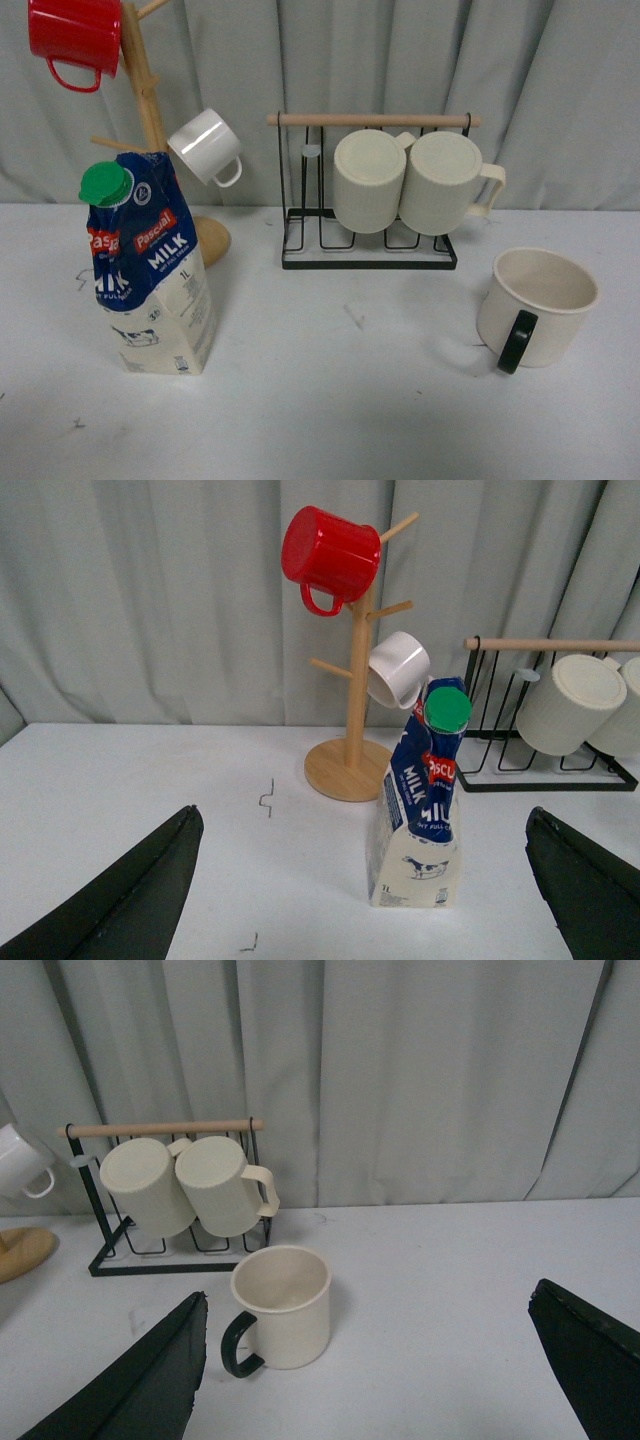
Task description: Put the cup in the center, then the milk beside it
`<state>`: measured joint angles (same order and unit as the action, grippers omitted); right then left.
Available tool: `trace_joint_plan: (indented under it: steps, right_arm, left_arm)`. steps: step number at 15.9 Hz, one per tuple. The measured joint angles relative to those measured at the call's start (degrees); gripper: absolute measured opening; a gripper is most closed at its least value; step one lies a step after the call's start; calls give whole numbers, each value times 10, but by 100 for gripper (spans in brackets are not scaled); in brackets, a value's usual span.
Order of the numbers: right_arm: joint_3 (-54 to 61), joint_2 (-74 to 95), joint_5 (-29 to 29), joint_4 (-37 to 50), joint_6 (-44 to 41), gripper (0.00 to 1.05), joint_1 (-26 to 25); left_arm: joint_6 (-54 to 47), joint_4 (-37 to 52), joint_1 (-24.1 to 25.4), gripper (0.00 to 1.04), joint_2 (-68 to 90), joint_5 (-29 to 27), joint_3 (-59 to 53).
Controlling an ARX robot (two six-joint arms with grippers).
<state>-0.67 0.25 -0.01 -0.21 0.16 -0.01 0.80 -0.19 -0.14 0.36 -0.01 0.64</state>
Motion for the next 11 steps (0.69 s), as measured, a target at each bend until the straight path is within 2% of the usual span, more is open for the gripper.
trace_joint_plan:
  steps: [11]
  right_arm:
    - [0,0,0,0,0,98,0]
  left_arm:
    - [0,0,0,98,0,0,0]
